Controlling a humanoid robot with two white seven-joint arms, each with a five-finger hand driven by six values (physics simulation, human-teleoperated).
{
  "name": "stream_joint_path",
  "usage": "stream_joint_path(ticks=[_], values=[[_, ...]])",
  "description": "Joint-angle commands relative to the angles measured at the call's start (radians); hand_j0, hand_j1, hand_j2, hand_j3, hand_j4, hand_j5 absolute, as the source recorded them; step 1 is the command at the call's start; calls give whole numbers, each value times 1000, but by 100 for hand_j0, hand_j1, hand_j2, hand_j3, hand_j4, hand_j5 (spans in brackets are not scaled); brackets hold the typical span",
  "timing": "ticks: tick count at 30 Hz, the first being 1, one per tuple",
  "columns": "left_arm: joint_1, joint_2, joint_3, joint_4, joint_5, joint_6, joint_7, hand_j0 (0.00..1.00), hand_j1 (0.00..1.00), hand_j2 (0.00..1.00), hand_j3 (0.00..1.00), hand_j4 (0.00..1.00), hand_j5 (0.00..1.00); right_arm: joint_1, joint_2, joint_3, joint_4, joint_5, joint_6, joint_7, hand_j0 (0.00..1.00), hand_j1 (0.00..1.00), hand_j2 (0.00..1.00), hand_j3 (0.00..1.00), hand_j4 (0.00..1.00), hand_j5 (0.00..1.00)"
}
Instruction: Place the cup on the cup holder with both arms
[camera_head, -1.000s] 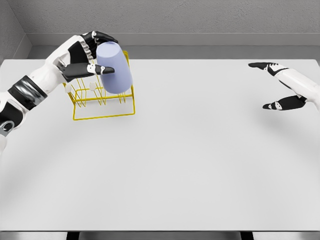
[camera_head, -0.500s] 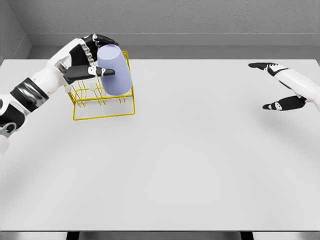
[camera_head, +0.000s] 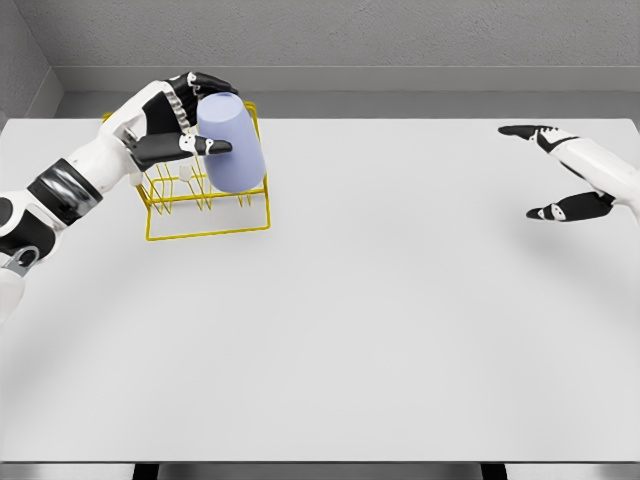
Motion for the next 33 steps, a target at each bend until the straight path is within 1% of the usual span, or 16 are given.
stream_joint_path(ticks=[1, 6, 7, 9, 13, 15, 33], values=[[0, -3, 1, 4, 3, 0, 0, 62, 62, 62, 62, 62, 62, 0, -1, -4, -1, -8, 2, -1, 100, 100, 100, 100, 100, 100], [-2, -3, -2, 6, -3, 1, 0, 72, 72, 72, 72, 72, 72, 0, -1, -4, -1, -8, 2, -1, 100, 100, 100, 100, 100, 100], [-2, -3, -2, 6, -16, 2, 0, 76, 76, 76, 76, 76, 76, 0, -1, -4, -1, -8, 2, -1, 100, 100, 100, 100, 100, 100], [-3, -3, -2, 9, -20, 2, 0, 78, 78, 78, 78, 78, 78, 0, -1, -4, -1, -8, 2, -1, 100, 100, 100, 100, 100, 100], [-6, -5, -4, 9, -43, 2, 0, 90, 90, 90, 90, 90, 90, 0, -1, -4, -1, -8, 2, -1, 100, 100, 100, 100, 100, 100], [-8, -5, -4, 9, -60, 2, 0, 94, 94, 94, 94, 94, 94, 0, -1, -4, -1, -8, 2, -1, 100, 100, 100, 100, 100, 100], [-20, -2, -1, -5, -62, 0, 0, 94, 94, 94, 94, 94, 94, 5, -1, -5, -1, -8, 2, -1, 100, 100, 100, 100, 100, 100]])
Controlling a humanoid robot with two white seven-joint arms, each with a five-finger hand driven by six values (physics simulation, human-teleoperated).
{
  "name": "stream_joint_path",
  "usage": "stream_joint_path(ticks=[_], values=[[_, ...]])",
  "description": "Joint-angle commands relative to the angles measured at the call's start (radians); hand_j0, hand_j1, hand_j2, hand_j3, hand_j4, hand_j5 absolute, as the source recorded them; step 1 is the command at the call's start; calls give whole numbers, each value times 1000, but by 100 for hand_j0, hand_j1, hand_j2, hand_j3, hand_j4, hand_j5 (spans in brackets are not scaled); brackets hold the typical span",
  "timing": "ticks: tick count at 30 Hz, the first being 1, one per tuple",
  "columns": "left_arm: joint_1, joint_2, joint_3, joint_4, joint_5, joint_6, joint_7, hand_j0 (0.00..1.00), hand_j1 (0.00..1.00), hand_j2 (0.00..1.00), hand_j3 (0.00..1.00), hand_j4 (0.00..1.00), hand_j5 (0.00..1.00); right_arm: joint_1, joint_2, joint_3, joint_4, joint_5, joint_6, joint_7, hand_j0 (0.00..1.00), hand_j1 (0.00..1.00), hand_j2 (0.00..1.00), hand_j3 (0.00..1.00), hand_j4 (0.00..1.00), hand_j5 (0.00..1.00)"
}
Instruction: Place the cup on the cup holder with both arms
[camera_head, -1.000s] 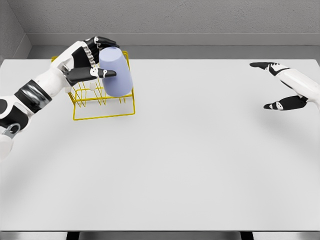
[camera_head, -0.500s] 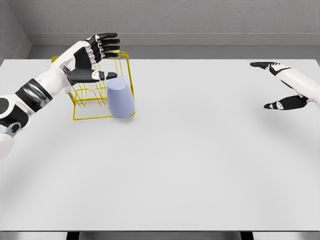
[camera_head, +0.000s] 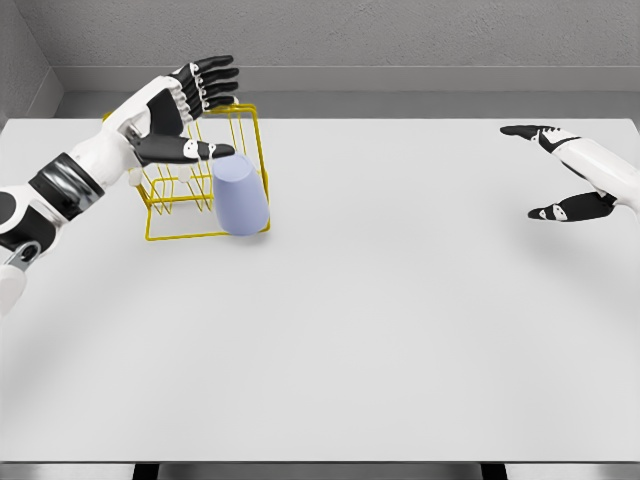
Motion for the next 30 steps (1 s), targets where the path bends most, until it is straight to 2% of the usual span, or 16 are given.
stream_joint_path(ticks=[1, 8, 12, 17, 21, 23, 28, 30], values=[[0, 1, 2, -8, 4, -1, 0, 94, 94, 94, 94, 94, 94, 0, -1, 0, -1, -8, 2, 0, 100, 100, 100, 100, 100, 100], [-3, 21, 7, -42, 7, -4, 0, 94, 94, 94, 94, 94, 94, 0, -1, 0, -1, -8, 2, 0, 100, 100, 100, 100, 100, 100], [0, 59, 13, -53, 9, -70, 0, 100, 100, 100, 100, 100, 100, 0, -1, 0, 1, -8, 2, 0, 100, 100, 100, 100, 100, 100], [26, 135, 15, -54, 12, -162, 0, 100, 100, 100, 100, 100, 100, 0, -3, 0, 1, -8, 2, 0, 100, 100, 100, 100, 100, 100], [95, 164, 45, -54, 14, -253, 0, 100, 100, 100, 100, 100, 100, 2, -1, 0, 3, -8, 2, 0, 100, 100, 100, 100, 100, 100], [155, 196, 56, -59, 12, -359, 0, 100, 100, 100, 100, 100, 100, 2, -3, 0, 3, -8, 2, 0, 100, 100, 100, 100, 100, 100], [255, 216, 163, -51, 14, -377, 0, 100, 100, 100, 100, 100, 100, 2, -3, 0, 4, -8, 2, 0, 100, 100, 100, 100, 100, 100], [264, 218, 176, -50, 15, -388, 0, 100, 100, 100, 100, 100, 100, 2, -3, 0, 4, -8, 2, 0, 100, 100, 100, 100, 100, 100]])
